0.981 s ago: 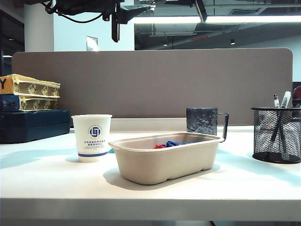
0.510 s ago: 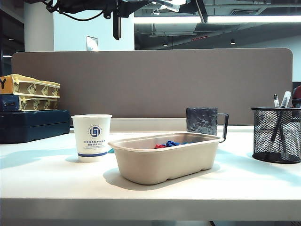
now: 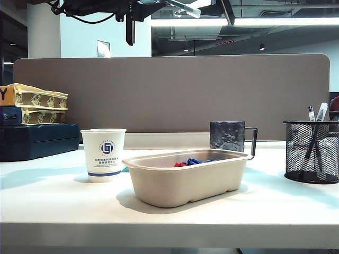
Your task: Pick up one pen and put it in the pen container.
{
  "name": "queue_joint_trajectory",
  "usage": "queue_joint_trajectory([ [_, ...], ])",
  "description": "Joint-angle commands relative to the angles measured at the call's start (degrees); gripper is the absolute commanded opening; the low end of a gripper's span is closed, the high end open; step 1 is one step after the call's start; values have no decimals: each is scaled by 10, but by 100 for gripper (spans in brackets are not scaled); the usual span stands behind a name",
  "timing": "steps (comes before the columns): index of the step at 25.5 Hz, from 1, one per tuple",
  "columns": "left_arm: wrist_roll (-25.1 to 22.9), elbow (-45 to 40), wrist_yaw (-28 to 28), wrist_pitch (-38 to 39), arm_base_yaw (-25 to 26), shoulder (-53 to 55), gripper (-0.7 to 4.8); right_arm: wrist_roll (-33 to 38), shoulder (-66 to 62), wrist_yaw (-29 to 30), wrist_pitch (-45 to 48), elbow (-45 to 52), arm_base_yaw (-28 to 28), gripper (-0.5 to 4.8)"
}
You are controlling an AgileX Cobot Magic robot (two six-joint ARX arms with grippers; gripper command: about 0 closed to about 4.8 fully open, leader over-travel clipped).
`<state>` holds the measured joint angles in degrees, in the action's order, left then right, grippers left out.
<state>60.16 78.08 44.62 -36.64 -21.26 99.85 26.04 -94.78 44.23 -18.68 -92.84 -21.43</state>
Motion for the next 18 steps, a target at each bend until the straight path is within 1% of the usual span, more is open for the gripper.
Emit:
queue_joint_trajectory([
  [1,-30,3,4,-3,0,-2,-6,36,7,22,48,-4,17,222],
  [8,-122,3,18,50,-9,-2,-6,42,23,19,66,-4,78,220],
  [11,-169,3,19,64,-32,-2,-6,39,35,19,74,-4,115,187],
  [12,-176,3,17,64,-39,-2,-6,38,37,19,74,-4,122,156],
  [13,-186,3,16,64,-45,-2,-6,35,43,20,74,-4,136,104],
  [16,-221,3,4,71,-61,-2,-6,20,54,20,68,-4,162,64],
  [17,-238,3,-5,75,-68,-2,-6,9,59,20,60,-4,172,28],
  [18,-248,3,-10,75,-71,-2,-6,-3,63,19,50,-4,177,14],
])
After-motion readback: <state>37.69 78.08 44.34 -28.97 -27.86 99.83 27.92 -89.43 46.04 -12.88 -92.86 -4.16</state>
